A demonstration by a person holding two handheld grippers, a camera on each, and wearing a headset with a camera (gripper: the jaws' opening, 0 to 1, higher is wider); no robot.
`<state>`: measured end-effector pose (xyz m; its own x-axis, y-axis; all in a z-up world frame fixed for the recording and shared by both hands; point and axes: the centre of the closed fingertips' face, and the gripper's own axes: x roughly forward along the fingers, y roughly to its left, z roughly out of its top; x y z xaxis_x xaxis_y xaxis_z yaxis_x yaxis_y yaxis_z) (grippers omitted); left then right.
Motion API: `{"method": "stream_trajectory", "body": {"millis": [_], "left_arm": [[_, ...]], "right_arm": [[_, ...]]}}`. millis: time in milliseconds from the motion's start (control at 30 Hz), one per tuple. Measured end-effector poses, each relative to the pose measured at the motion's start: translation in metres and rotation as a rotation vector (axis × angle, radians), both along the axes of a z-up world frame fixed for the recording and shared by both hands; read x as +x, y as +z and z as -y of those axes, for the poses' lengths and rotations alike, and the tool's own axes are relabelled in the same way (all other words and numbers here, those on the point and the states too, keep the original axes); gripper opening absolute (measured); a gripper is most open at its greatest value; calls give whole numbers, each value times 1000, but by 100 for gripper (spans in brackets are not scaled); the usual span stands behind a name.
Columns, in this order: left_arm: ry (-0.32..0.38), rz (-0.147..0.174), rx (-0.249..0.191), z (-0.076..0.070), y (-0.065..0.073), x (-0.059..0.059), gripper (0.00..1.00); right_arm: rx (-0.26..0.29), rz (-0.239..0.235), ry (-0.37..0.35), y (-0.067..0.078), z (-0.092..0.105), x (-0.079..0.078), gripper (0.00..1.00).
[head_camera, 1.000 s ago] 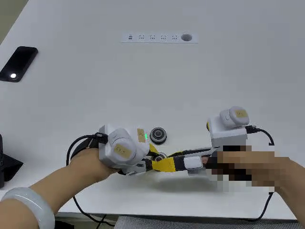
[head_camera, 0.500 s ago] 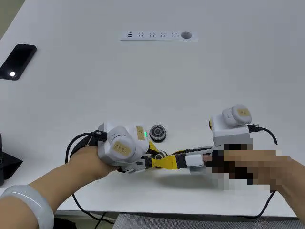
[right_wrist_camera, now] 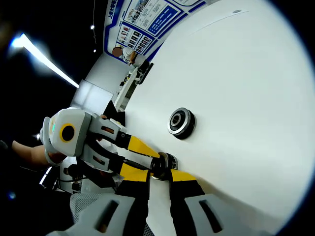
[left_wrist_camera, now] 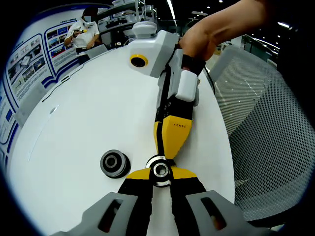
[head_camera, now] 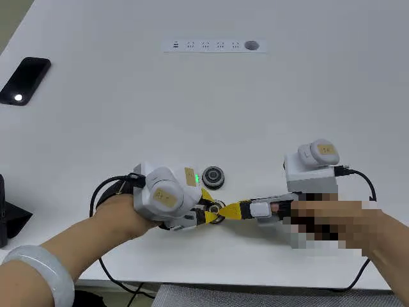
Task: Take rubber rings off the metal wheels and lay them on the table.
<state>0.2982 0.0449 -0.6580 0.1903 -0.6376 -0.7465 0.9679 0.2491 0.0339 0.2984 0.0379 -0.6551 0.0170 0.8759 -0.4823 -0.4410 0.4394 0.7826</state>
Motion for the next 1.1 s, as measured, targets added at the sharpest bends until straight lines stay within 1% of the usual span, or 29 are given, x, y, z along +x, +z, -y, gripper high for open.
{"method": "stream_trajectory", "body": {"millis": [67,300,533,800,867,1000,1100], "left_arm": [[1,0,0,0,0,0,13],[0,0,2,0,0,0,13],[-2,1,3,0,0,0,13],[-3,1,6,0,0,0,13],[-4,2,8,0,0,0,13],[-4,1,8,0,0,-1,13],[-4,0,8,0,0,-1,13]], "right_arm": [[-6,-3,-7,-2,0,1,13],[-33,12,-20,-7,3,4,5],[-29,4,-40,-5,2,2,4],[-29,25,-58,-4,3,3,3],[-26,19,-67,-4,3,3,3],[-27,28,-66,-4,3,3,3],[-32,47,-50,-5,3,3,4]]}}
